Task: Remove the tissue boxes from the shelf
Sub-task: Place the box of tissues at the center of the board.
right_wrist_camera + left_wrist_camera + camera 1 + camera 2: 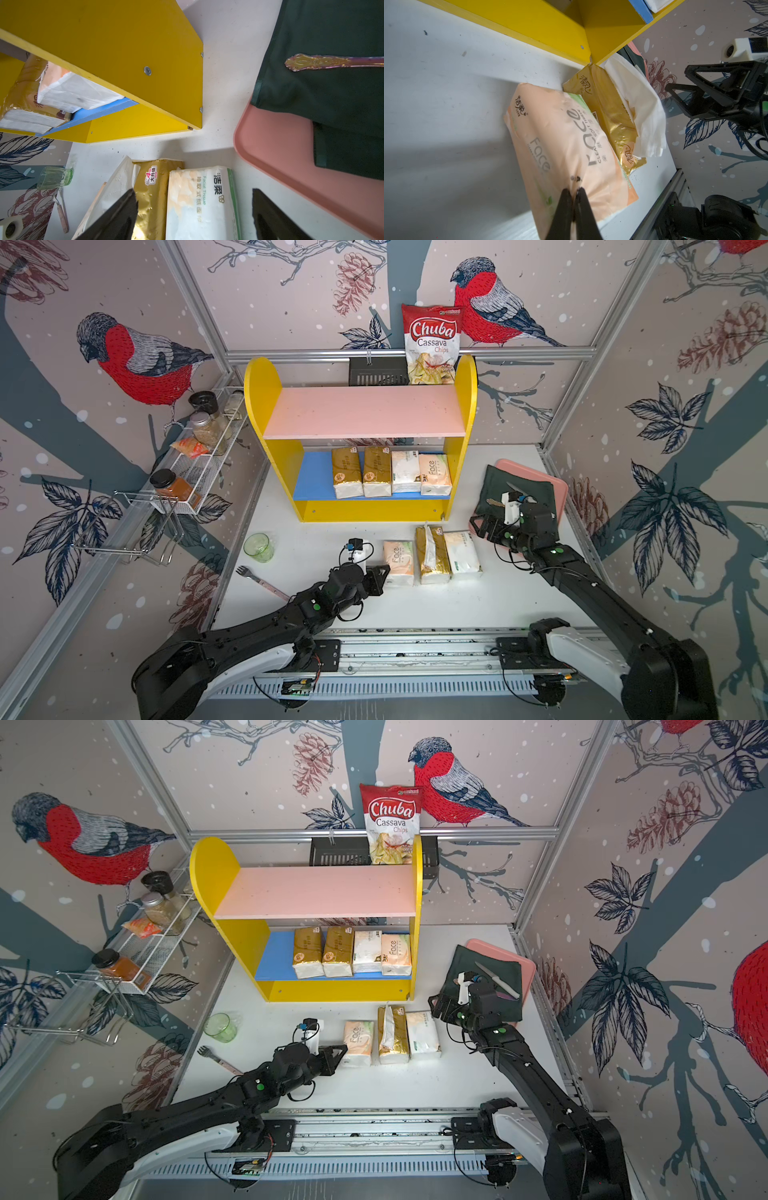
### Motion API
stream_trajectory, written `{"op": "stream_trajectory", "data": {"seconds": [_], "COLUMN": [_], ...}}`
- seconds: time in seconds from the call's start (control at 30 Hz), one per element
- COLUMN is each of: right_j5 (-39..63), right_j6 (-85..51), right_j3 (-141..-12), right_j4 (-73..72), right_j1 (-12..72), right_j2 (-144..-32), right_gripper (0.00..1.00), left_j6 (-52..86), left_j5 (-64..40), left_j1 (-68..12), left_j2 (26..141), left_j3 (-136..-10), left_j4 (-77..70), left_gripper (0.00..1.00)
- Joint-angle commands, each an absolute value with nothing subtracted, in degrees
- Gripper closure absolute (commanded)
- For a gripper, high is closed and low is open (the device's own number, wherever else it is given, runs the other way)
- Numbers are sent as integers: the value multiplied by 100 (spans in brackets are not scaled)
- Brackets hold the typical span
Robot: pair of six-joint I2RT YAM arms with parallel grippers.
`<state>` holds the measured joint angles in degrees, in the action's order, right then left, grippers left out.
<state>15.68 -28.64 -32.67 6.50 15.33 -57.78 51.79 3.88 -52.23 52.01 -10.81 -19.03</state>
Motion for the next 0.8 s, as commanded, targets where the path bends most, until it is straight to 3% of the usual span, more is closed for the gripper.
{"op": "stream_trajectory", "data": {"seconds": [0.0,0.4,0.5,0.77], "right_j5": [1635,1637,1622,1615], "right_j6": [-2845,-2815,-2795,-2803], "right_j3": [-3243,-3217,-3234,-3239], "right_j4": [568,589,645,681], "right_j1": [1534,1531,1532,1525], "right_j2": [-5752,-5721,-5666,-5582], "right_gripper": [13,13,13,13], "left_j6": [5203,5231,5197,5194], "left_j5": [198,48,144,629], "left_j1": [-5229,-5229,-5229,-5226], "left_j2": [5446,6435,6391,5528], "left_j3": [-1069,-1121,-1151,-1119], "left_j4": [-2719,-3346,-3148,-2343], "left_gripper": [100,99,76,48]}}
